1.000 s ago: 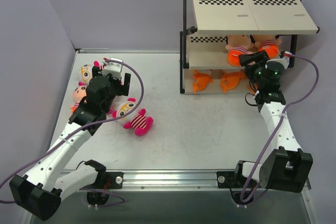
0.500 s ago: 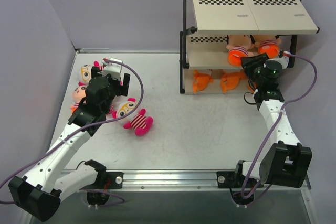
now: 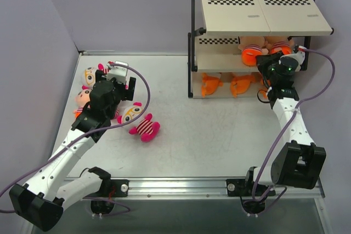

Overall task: Place and organize the stuffed toys onto the shelf
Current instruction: Pass the stuffed toy from the right arm to the left

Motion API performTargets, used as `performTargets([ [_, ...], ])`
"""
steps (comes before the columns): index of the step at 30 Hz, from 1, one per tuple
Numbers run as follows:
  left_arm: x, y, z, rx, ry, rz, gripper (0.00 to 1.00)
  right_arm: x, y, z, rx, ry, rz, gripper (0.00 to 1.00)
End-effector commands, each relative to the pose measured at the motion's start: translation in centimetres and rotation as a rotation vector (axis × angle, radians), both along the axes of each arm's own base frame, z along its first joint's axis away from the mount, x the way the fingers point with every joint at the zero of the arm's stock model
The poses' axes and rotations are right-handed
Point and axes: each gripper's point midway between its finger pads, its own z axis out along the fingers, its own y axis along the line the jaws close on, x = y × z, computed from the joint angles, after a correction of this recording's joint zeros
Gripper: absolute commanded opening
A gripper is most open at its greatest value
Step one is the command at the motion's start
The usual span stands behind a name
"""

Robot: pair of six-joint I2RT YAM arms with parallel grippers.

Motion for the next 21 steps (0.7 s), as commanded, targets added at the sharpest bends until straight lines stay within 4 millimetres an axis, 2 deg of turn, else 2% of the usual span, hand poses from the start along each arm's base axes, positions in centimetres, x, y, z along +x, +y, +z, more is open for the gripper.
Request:
performTargets([
  [1, -0.1, 0.1, 1.6, -0.006, -0.055, 0.004, 0.91, 0.8, -0.5, 2.4, -0.064, -0.052, 0.024, 0.0],
  [5, -0.1, 0.2, 1.6, -0.005, -0.057, 0.006, 0.91, 1.2, -0.7, 2.3, -0.092, -0.045, 0.043, 0.0],
  [6, -0.1, 0.1, 1.7, -0.004, -0.058, 0.006, 0.91, 1.5, -0.7, 1.6, -0.095, -0.026, 0.057, 0.0],
  [7, -0.1, 0.2, 1.7, -0.002, -0.058, 0.006, 0.91, 1.7, -0.8, 2.0, -0.106, -0.029, 0.066, 0.0],
  [13, -0.1, 0.2, 1.6, 0.001, -0.057, 0.009, 0.91, 2.5, 0.6, 0.8, -0.191, -0.005, 0.207, 0.0],
  [14, -0.1, 0.2, 1.5, 0.003, -0.056, 0.007, 0.91, 2.6, 0.6, 1.2, -0.211, -0.009, 0.217, 0.0],
  [16, -0.1, 0.2, 1.6, 0.001, -0.057, 0.007, 0.91, 2.5, 0.7, 0.4, -0.245, 0.015, 0.249, 0.0],
  [21, 0.0, 0.1, 1.4, 0.004, -0.053, 0.005, 0.91, 1.7, -0.2, 0.2, -0.277, 0.028, 0.25, 0.0],
])
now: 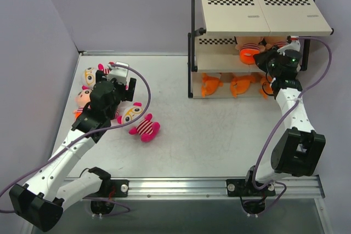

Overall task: Place and organize the stuffed toys onto the shelf
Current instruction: Pass the stuffed toy from the right arm to the left

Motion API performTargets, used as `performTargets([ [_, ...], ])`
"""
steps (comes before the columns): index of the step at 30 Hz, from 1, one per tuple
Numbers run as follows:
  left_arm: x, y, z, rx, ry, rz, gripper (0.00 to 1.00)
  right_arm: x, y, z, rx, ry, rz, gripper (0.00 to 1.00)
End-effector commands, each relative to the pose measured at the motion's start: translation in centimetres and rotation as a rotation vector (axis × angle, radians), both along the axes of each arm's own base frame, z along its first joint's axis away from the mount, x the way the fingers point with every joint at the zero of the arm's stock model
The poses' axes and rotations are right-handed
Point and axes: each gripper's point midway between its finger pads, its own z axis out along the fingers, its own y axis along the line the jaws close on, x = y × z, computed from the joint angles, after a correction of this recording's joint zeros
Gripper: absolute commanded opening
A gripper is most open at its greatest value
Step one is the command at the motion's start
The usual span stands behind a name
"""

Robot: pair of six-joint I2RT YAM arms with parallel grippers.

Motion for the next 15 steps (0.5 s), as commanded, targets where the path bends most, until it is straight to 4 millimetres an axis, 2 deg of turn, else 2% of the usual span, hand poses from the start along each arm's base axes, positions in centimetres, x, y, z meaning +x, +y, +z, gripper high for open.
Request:
performTargets([
  [1, 0.0, -0.1, 1.7, -0.018, -0.056, 0.003, 0.91, -0.7, -0.3, 1.1, -0.06, -0.022, 0.048, 0.0],
  [11, 0.0, -0.1, 1.6, -0.016, -0.055, 0.0, 0.91, -1.4, -1.7, 1.4, -0.074, -0.005, 0.061, 0.0],
  [15, 0.0, -0.1, 1.6, -0.016, -0.055, 0.0, 0.91, -1.2, -1.8, 1.7, -0.075, -0.008, 0.064, 0.03],
])
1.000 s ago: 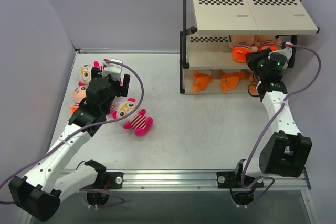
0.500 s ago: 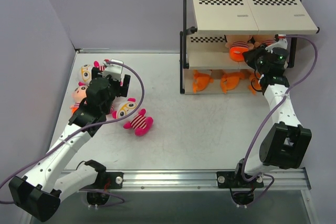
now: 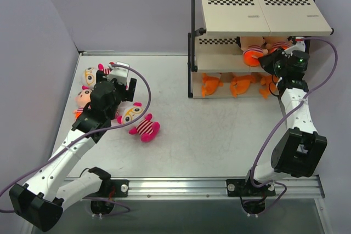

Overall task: Place and organize the stuffed toys onto the shelf
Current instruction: Pass the stuffed toy from the right arm to the left

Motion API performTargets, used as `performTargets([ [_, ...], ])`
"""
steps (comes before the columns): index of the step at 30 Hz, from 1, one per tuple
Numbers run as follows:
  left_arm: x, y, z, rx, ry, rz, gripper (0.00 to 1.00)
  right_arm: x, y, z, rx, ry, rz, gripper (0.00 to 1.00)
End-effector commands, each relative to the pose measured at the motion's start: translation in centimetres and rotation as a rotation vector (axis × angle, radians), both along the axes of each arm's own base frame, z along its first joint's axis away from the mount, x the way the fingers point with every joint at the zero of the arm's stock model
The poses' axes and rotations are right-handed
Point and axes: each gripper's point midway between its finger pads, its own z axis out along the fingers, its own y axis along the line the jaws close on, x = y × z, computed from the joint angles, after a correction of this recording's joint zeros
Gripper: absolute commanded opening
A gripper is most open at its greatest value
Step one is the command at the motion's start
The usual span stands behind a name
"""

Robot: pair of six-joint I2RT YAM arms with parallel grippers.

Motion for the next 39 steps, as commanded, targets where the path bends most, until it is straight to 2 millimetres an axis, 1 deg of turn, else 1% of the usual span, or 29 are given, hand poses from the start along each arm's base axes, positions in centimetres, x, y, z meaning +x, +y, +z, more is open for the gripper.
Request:
performTargets([
  [1, 0.0, 0.0, 1.7, -0.021, -0.058, 0.006, 0.91, -0.1, 0.1, 2.6, -0.038, -0.052, 0.032, 0.03],
  [4, 0.0, 0.0, 1.7, -0.022, -0.059, 0.006, 0.91, 0.2, 0.1, 2.9, -0.038, -0.058, 0.037, 0.04],
  [5, 0.0, 0.0, 1.6, -0.019, -0.057, 0.006, 0.91, 0.3, 0.1, 3.1, -0.039, -0.065, 0.038, 0.07],
  [7, 0.0, 0.0, 1.6, -0.021, -0.057, 0.006, 0.91, 0.4, 0.1, 3.4, -0.031, -0.074, 0.038, 0.09],
  [12, 0.1, 0.0, 1.6, -0.021, -0.056, 0.005, 0.91, 1.1, 0.3, 4.0, -0.034, -0.099, 0.057, 0.08],
  [21, 0.1, -0.1, 1.5, -0.017, -0.052, 0.001, 0.91, 2.1, 0.4, 3.3, -0.025, -0.1, 0.077, 0.06],
  [23, 0.1, -0.1, 1.5, -0.017, -0.052, 0.001, 0.91, 2.2, 0.4, 3.1, -0.023, -0.097, 0.077, 0.08],
  [24, 0.1, -0.1, 1.4, -0.015, -0.05, 0.001, 0.91, 2.2, 0.4, 3.0, -0.02, -0.094, 0.077, 0.1],
  [25, 0.1, -0.2, 1.4, -0.017, -0.051, 0.0, 0.91, 2.2, 0.3, 3.0, -0.021, -0.095, 0.075, 0.15],
  [27, 0.1, -0.2, 1.4, -0.015, -0.051, 0.0, 0.91, 2.0, 0.3, 2.9, -0.021, -0.097, 0.066, 0.2],
  [28, 0.1, -0.2, 1.4, -0.015, -0.051, 0.0, 0.91, 1.9, 0.2, 2.8, -0.02, -0.095, 0.061, 0.24],
  [30, 0.1, -0.2, 1.5, -0.016, -0.052, -0.002, 0.91, 1.6, 0.0, 2.8, -0.02, -0.093, 0.039, 0.28],
  [32, 0.1, -0.2, 1.5, -0.016, -0.052, -0.002, 0.91, 1.2, -0.2, 3.1, -0.025, -0.098, 0.021, 0.31],
  [33, 0.1, -0.2, 1.4, -0.017, -0.051, -0.002, 0.91, 1.1, -0.5, 3.1, -0.026, -0.096, 0.008, 0.34],
  [39, 0.1, -0.2, 1.5, -0.016, -0.052, -0.002, 0.91, 0.3, -1.3, 4.9, -0.041, -0.125, -0.055, 0.48],
])
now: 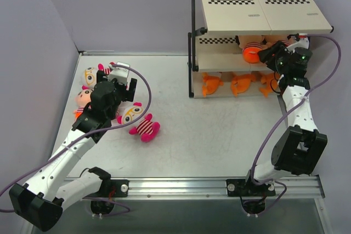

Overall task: Place and organize the stuffed toys onto the shelf
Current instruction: Pass the stuffed toy from the right arm to the left

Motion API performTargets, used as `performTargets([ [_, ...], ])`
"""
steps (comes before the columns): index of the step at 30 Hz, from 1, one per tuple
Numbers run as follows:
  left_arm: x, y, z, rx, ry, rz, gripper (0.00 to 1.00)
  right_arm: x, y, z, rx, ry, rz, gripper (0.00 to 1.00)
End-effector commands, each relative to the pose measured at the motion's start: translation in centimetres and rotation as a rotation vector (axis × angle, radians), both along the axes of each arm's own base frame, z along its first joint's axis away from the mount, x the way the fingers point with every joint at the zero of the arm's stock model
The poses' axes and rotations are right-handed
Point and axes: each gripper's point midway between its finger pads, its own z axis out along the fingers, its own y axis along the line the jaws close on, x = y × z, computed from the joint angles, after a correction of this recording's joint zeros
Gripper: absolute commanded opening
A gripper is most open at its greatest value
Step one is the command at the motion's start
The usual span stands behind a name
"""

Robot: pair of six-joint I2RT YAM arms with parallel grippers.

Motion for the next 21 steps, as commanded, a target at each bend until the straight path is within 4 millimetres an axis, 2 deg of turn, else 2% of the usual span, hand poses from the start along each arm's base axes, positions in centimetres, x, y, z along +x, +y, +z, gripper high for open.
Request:
performTargets([
  [1, 0.1, -0.1, 1.6, -0.017, -0.056, 0.0, 0.91, -1.2, -0.8, 4.5, -0.041, -0.113, -0.064, 0.52],
  [6, 0.0, -0.2, 1.6, -0.019, -0.056, -0.004, 0.91, -2.3, -1.3, 5.6, -0.015, -0.135, -0.129, 0.63],
  [9, -0.1, -0.1, 1.8, -0.022, -0.058, -0.002, 0.91, -3.4, -2.0, 6.0, 0.015, -0.157, -0.204, 0.64],
  [15, -0.1, -0.3, 1.9, -0.024, -0.061, -0.008, 0.91, -4.9, -0.8, 6.3, 0.058, -0.193, -0.248, 0.66],
  [17, -0.1, -0.3, 1.8, -0.024, -0.058, -0.008, 0.91, -4.8, 0.2, 6.2, 0.054, -0.193, -0.253, 0.68],
  [21, -0.1, -0.2, 1.8, -0.023, -0.06, -0.007, 0.91, -4.6, 0.7, 6.0, 0.052, -0.184, -0.307, 0.73],
])
